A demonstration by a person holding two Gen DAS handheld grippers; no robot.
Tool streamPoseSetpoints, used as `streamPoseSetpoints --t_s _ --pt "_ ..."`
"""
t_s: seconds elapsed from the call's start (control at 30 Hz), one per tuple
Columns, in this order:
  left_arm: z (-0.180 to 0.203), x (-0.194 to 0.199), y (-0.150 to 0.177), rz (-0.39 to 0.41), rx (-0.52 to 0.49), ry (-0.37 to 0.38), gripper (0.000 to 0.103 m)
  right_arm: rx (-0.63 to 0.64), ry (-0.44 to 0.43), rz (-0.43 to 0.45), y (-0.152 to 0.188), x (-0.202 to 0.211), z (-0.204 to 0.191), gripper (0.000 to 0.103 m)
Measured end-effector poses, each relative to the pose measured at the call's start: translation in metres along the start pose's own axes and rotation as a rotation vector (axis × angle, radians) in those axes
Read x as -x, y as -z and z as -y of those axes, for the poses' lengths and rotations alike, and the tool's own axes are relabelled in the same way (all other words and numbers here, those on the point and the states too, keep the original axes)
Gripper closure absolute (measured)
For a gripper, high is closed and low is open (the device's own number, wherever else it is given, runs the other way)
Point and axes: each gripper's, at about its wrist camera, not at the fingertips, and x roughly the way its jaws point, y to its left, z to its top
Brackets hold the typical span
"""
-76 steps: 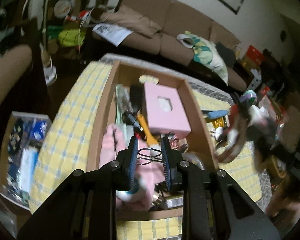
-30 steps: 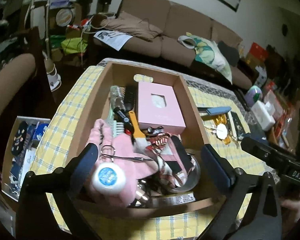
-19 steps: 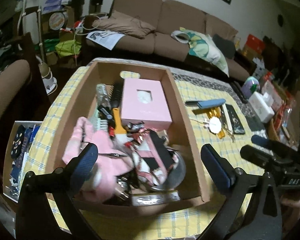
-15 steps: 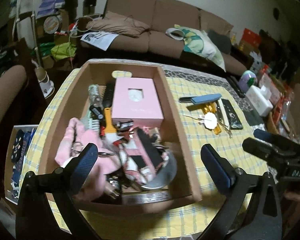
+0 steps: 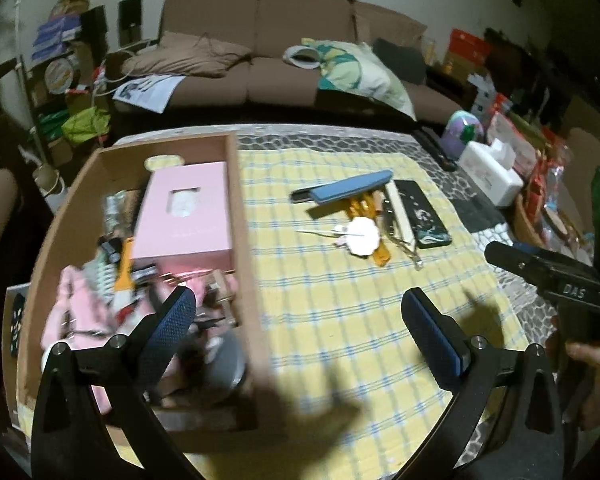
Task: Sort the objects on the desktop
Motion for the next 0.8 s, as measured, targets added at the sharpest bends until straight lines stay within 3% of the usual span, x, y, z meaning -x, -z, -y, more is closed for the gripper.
streamPoseSetpoints --t_s 0.1,0.33,0.5,0.8 --pt "0.021 -0.017 -0.005 -0.008 -0.021 0.008 0.0 0.001 0.051 -0.005 0.002 -0.005 0.023 0.0" --pt "0.058 -0.067 -0.012 -0.041 -0.034 0.026 0.0 -0.038 0.068 -0.038 0.009 -0.025 0.06 0.0" --pt "0.077 -0.126 -0.016 -0.084 -0.057 -0.017 0.0 -0.107 0.037 -0.044 0.017 -0.038 0.078 0.0" --pt "0.084 -0.201 -0.027 -0.119 -0.105 -0.08 0.0 -0.093 0.026 -0.062 0.023 -0.048 0.078 0.0"
